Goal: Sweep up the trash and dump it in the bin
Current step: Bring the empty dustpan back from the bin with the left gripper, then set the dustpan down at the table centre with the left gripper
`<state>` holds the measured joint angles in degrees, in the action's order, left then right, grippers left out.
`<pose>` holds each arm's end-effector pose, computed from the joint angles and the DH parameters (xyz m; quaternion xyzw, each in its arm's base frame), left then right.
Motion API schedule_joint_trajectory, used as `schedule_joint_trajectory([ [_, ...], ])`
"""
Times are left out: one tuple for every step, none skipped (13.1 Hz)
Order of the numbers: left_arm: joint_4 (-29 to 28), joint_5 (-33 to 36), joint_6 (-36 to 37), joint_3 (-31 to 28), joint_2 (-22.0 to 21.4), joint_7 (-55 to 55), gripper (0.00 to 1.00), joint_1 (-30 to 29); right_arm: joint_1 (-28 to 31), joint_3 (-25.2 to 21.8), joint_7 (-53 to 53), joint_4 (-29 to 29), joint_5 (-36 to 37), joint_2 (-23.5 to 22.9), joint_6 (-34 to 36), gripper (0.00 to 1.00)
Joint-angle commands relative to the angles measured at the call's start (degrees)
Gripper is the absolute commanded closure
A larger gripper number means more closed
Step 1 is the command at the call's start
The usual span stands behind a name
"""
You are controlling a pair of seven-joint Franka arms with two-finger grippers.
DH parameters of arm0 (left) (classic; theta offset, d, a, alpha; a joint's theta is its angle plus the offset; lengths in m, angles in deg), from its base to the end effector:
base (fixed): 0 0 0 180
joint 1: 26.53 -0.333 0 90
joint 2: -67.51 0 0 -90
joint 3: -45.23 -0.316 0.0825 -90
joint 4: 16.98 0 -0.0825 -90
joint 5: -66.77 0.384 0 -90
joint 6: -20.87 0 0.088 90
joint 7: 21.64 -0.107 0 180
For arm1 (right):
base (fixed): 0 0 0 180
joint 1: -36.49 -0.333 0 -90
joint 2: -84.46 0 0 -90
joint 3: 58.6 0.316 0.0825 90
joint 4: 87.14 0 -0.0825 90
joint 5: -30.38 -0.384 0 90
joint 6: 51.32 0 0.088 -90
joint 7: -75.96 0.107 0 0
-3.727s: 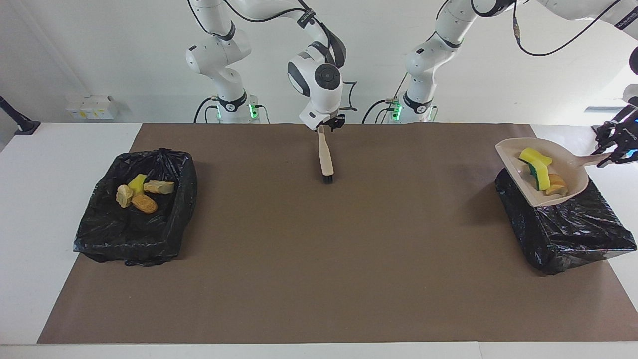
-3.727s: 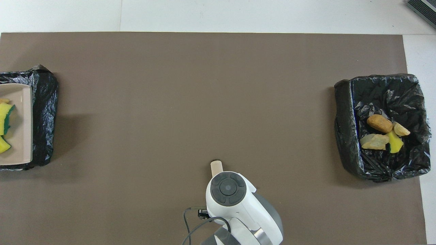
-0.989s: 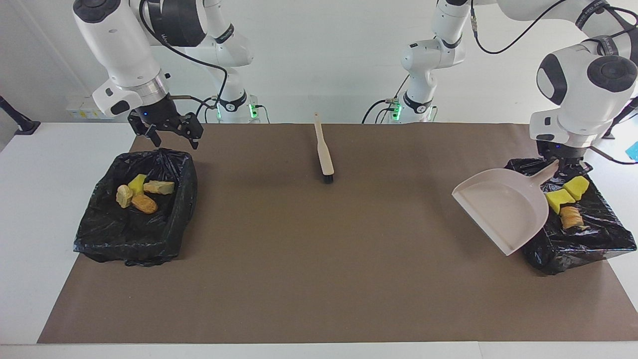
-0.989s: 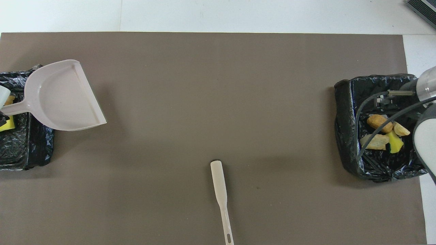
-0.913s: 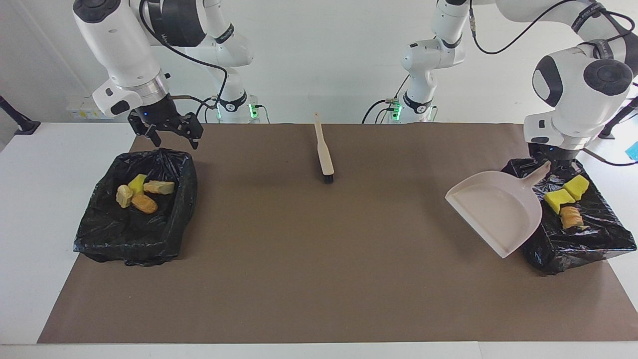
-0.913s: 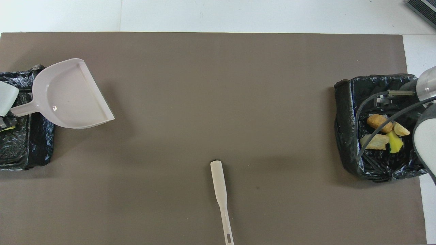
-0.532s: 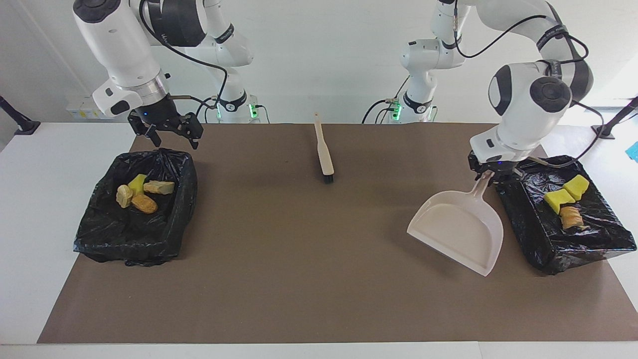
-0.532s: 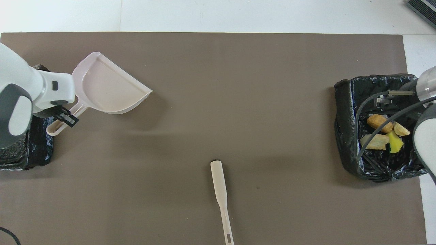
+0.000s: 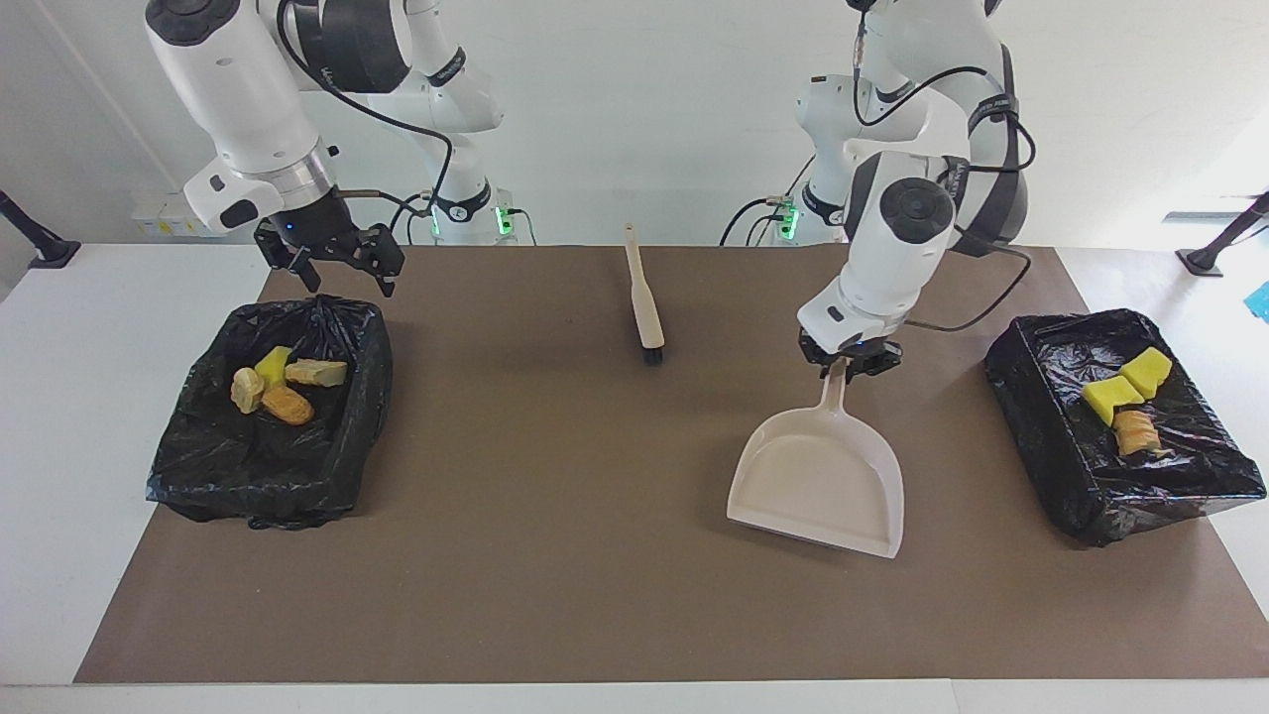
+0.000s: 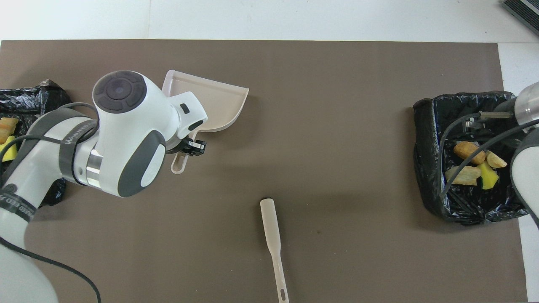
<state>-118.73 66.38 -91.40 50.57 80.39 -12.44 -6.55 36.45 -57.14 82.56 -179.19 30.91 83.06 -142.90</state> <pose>0.5597 -0.2615 0.4277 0.9902 -0.1379 -0.0232 0.0069 0.5628 0.0136 0.5963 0.9989 -0.0443 -0.0160 0.0055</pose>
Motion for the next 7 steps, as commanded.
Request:
schedule_joint_trajectory([
  [0.32, -2.42, -6.97, -1.21, 2.74, 6.95, 1.0, 5.13, 0.57, 0.29, -1.06, 0.03, 0.0, 0.08, 0.44, 0.0],
  [0.76, -4.08, -8.91, -1.3, 3.89, 8.54, 1.0, 6.63, 0.57, 0.21, -1.15, 0.03, 0.0, 0.08, 0.44, 0.0],
  [2.33, -5.84, -9.19, -1.3, 5.64, 10.29, 1.0, 8.39, 0.57, 0.21, -1.06, 0.03, 0.0, 0.08, 0.44, 0.0],
  [4.17, -5.94, -9.28, -1.3, 7.49, 12.31, 1.0, 9.89, 0.57, 0.21, -1.15, 0.03, 0.0, 0.08, 0.44, 0.0],
  [6.28, -5.77, -9.28, -1.3, 9.85, 15.47, 1.0, 11.29, 0.57, 0.29, -1.15, 0.03, 0.0, 0.08, 0.44, 0.0],
  [8.3, -5.33, -9.28, -1.38, 12.66, 18.11, 1.0, 13.57, 0.57, 0.21, -1.06, 0.03, 0.0, 0.08, 0.44, 0.0],
  [8.84, -5.15, -9.28, -1.47, 13.39, 20.14, 1.0, 14.55, 0.57, 0.21, -1.06, 0.03, 0.0, 0.08, 0.44, 0.0],
])
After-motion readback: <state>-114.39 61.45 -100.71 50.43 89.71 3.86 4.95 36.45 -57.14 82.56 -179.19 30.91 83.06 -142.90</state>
